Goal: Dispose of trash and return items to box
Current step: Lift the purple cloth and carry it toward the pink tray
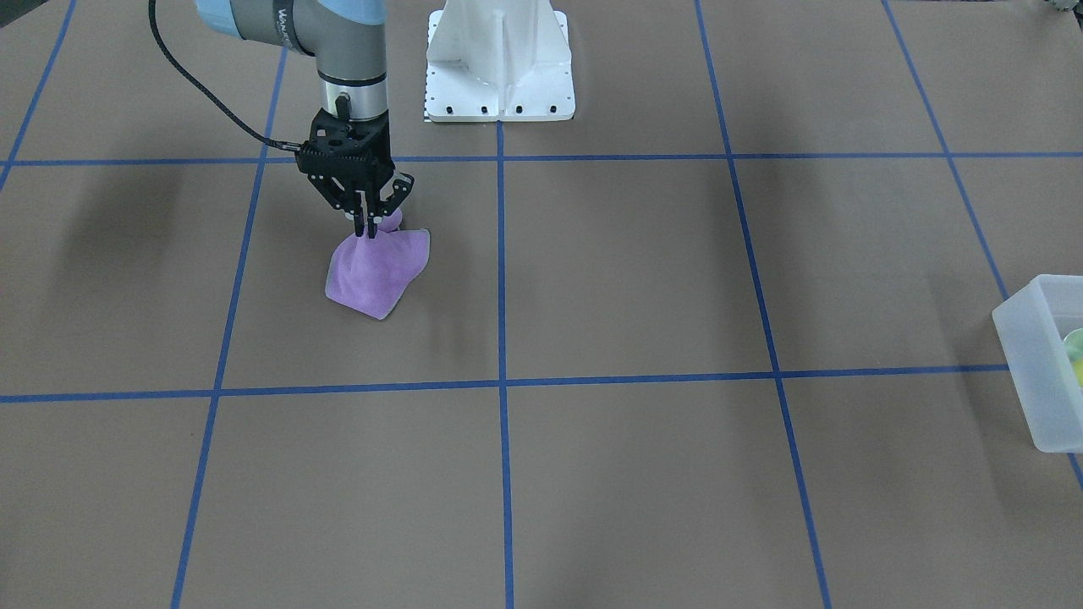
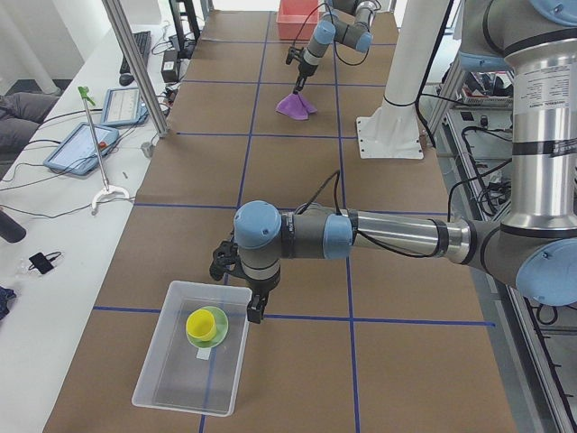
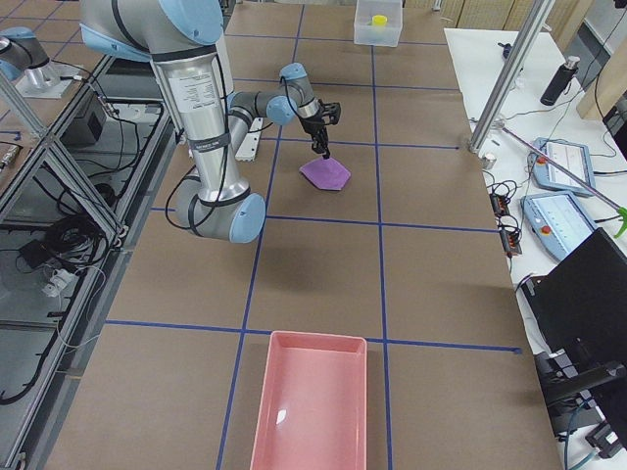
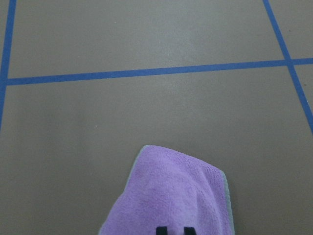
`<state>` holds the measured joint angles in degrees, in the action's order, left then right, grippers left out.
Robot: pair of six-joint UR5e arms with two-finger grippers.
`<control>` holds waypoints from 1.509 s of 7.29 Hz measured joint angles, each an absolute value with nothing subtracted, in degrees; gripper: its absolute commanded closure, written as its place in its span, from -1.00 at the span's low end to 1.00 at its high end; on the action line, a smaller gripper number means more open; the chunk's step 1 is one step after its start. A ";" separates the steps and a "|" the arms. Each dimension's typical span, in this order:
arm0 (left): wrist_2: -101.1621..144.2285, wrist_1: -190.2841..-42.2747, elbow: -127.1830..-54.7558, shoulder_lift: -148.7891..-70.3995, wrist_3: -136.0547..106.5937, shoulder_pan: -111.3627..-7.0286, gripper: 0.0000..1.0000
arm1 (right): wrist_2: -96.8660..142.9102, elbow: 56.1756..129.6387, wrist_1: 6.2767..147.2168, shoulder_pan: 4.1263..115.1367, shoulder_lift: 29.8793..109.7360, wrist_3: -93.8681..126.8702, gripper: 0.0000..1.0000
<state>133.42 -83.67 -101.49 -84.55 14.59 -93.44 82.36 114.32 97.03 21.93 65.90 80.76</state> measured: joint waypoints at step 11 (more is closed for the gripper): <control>133.64 -84.18 -105.89 -77.06 7.30 -93.90 -0.98 | 110.14 122.88 102.47 52.90 71.04 50.54 1.00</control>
<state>133.64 -84.18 -105.89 -77.06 7.30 -93.90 110.14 122.88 102.47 52.90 71.04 50.54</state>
